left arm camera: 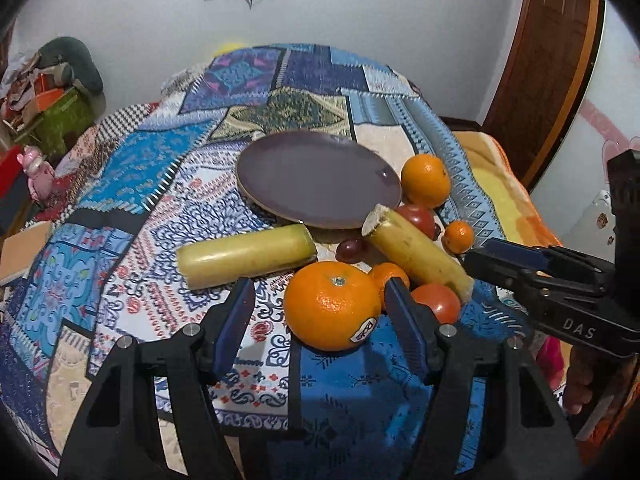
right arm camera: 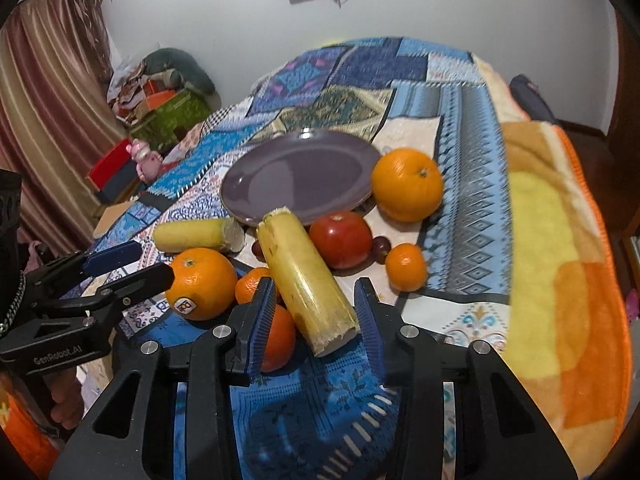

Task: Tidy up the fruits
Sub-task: 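Grasp the yellow cylinder with the right tool while the left tool grasps the stickered orange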

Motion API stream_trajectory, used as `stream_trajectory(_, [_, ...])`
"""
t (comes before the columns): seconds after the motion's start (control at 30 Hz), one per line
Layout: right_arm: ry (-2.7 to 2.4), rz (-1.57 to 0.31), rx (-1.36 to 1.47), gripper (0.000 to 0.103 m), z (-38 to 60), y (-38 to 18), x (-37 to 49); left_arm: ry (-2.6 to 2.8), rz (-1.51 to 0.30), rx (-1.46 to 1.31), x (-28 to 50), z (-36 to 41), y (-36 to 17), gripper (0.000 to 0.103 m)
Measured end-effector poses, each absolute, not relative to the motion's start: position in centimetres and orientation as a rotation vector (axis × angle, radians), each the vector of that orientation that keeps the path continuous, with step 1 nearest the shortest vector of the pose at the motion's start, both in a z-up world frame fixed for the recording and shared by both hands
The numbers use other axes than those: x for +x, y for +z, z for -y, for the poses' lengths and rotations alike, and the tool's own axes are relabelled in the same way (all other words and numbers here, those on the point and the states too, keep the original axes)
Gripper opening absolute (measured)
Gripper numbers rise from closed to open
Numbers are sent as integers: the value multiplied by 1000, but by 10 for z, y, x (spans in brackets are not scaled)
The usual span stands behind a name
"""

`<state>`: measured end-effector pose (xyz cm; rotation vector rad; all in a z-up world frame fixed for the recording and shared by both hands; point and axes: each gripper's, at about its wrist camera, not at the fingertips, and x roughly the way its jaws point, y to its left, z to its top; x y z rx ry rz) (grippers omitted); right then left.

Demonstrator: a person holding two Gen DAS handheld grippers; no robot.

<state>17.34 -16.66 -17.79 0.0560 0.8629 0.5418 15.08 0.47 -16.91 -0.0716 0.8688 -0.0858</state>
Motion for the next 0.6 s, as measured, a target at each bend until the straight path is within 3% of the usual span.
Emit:
stream_trajectory(0.23, [573, -907, 20, 38, 153, -191, 189, -88, -914, -75, 165, -3, -186, 67])
stream_trajectory(0.6, [602, -937, 55, 49, 150, -206, 204, -114, -991, -105, 178, 1, -211, 67])
